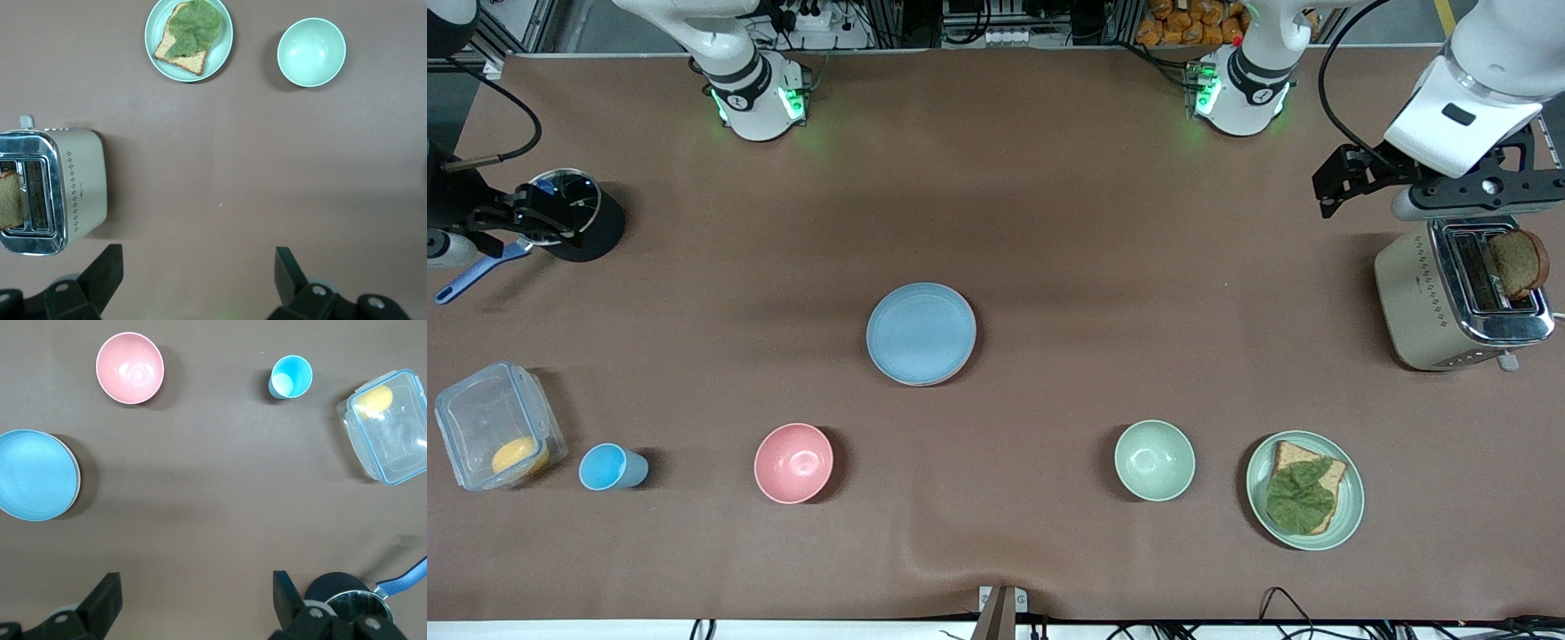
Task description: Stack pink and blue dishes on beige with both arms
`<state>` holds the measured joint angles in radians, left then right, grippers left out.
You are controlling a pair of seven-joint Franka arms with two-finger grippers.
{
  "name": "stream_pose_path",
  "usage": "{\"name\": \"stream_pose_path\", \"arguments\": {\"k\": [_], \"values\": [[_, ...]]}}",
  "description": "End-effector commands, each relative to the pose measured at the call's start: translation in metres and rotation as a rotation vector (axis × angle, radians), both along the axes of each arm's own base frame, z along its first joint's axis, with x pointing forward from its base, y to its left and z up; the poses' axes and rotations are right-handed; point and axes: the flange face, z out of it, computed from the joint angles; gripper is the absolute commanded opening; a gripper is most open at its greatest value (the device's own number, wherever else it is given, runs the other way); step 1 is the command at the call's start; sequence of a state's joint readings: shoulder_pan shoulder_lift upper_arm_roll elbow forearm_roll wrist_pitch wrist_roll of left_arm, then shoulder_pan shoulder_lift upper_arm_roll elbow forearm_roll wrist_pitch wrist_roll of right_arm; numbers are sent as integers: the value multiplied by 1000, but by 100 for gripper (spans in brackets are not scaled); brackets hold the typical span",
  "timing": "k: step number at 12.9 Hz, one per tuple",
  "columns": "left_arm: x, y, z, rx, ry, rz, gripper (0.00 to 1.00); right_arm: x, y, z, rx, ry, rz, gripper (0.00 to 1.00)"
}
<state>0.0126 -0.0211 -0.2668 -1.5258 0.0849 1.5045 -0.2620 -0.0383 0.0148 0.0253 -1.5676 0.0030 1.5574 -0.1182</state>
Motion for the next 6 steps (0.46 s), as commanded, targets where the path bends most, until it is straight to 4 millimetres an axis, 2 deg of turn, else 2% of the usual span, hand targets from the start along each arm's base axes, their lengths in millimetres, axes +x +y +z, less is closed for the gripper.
{"name": "stream_pose_path", "arguments": {"k": [1, 3, 6], "values": [[-4, 20, 4, -37, 28, -3, 100, -3, 0, 0, -19, -3, -13, 100], [-8, 35, 5, -38, 51, -21, 100, -3, 5, 0, -17, -5, -4, 100], [-9, 40, 7, -37, 57, -12, 100, -3, 5, 0, -17, -5, -4, 100]]}}
